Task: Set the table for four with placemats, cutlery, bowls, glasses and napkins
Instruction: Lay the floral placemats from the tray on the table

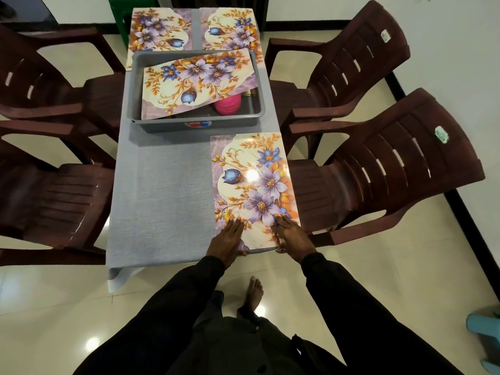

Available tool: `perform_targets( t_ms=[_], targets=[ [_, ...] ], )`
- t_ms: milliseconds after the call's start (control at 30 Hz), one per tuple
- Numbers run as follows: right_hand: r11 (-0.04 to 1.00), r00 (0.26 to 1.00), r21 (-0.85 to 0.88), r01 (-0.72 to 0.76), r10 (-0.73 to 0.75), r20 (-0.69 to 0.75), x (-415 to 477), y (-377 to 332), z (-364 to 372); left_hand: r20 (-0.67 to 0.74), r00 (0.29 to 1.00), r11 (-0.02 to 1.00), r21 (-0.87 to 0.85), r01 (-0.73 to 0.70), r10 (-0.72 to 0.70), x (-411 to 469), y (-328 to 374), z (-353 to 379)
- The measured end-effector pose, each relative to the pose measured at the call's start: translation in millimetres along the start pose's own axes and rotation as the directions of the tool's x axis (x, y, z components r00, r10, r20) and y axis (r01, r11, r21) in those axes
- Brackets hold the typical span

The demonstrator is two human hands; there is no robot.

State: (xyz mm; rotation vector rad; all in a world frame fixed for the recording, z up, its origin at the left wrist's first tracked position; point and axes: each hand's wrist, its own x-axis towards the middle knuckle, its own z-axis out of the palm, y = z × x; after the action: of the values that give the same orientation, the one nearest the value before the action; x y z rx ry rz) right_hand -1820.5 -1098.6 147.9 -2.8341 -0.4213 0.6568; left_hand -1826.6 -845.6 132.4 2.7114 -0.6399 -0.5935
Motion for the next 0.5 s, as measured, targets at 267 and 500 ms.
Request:
perform_targets(
  t_ms=[267, 500],
  targets=[
    [0.99, 0.997, 0.119, -0.076, 0.075, 0.02, 7.7, -30.5, -43.0, -0.141, 0.985, 0.988, -0.134, 0.076, -0.095, -11.1, -21.0, -44.4],
    [0.979, 0.985, 0.184, -0.09, 0.116, -0.13, 51.7, -67.5, -75.7, -0.262, 0.949, 0.977, -0.167, 0.134, -0.175, -11.6, -75.2, -98.7]
  ],
)
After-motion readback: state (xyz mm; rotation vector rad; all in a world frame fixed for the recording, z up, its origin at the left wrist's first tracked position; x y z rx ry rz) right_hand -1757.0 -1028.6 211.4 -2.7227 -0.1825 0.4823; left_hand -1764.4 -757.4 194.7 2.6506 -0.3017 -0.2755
